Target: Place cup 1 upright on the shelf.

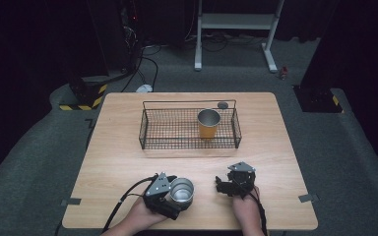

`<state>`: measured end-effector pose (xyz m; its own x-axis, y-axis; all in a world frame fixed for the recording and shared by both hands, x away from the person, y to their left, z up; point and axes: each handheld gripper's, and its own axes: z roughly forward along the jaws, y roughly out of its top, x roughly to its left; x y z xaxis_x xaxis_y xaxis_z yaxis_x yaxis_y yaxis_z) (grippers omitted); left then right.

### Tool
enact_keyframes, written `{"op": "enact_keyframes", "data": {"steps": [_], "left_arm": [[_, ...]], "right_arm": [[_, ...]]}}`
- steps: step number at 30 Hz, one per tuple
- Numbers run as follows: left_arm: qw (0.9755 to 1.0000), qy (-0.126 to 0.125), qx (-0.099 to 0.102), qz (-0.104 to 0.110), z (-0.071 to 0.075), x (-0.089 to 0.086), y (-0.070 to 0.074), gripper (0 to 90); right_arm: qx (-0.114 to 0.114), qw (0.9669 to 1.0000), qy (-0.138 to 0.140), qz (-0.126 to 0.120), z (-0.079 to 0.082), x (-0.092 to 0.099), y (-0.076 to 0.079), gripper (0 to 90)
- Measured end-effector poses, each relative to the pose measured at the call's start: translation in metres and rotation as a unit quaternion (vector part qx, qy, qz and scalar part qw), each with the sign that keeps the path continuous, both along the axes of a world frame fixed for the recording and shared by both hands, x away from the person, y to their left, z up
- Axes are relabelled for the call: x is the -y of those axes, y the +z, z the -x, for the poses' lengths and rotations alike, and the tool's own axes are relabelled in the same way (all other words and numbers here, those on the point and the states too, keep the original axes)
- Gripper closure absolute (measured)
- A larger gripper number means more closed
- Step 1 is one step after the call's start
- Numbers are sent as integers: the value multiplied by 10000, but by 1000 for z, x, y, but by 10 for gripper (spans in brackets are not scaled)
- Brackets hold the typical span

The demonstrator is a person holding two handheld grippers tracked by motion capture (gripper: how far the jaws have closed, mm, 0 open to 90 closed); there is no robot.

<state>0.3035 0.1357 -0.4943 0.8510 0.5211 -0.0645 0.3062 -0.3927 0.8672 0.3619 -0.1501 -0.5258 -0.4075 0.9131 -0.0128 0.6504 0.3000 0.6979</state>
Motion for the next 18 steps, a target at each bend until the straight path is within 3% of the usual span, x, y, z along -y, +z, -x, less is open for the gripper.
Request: {"op": "enact_keyframes", "data": {"steps": [8, 15, 18], "left_arm": [[10000, -51, -47, 0, -1, -2, -4, 13], [9998, -30, 173, -58, 3, -1, -8, 73], [9998, 39, 176, 27, 2, -3, -7, 99]], "right_arm": [[-1, 10000, 13, 8, 0, 0, 0, 85], [-4, 10000, 14, -2, 0, 0, 0, 84], [-8, 10000, 16, 3, 0, 0, 0, 85]]}}
